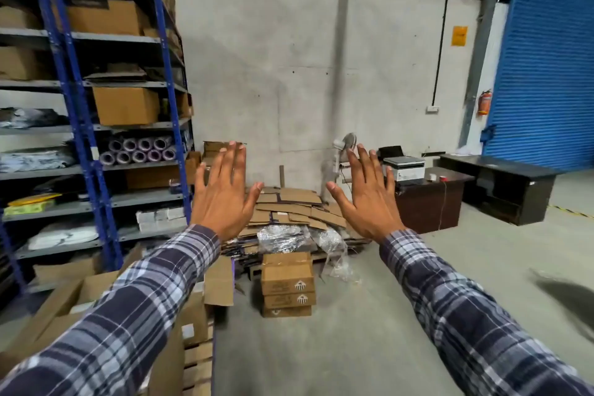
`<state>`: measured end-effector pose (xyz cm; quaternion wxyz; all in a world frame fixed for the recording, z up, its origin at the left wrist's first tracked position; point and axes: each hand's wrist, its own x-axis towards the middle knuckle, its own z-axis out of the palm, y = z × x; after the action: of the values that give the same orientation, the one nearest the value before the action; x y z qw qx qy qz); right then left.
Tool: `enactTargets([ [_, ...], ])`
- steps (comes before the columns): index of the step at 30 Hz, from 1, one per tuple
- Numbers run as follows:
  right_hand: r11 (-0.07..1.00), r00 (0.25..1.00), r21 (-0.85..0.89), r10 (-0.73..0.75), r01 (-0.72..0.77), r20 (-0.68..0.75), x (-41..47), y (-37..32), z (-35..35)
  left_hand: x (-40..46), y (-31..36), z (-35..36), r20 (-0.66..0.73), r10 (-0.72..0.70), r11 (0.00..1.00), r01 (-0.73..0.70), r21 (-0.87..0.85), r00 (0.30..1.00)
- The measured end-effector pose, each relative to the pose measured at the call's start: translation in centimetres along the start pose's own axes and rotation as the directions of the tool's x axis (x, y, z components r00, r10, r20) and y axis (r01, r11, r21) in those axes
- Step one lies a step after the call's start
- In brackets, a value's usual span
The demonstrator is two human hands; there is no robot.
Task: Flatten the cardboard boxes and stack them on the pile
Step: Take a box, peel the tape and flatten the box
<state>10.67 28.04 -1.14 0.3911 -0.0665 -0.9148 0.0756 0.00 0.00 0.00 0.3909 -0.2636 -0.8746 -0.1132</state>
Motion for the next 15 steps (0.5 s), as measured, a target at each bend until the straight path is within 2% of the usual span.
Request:
enactTargets([
  [7, 1.000, 1.000, -0.014, 0.008, -0.008, 0.023, 10.8, 4.5, 10.1, 10.4, -2.8, 11.5, 0.015, 0.004, 1.000, -0.005, 0.013, 1.000],
  [15, 0.999, 0.997, 0.031, -0.023, 0.020, 0.068, 23.6, 12.8, 25.2, 20.7, -5.8, 28.7, 0.045, -0.018, 0.997, 0.015, 0.074, 0.999],
])
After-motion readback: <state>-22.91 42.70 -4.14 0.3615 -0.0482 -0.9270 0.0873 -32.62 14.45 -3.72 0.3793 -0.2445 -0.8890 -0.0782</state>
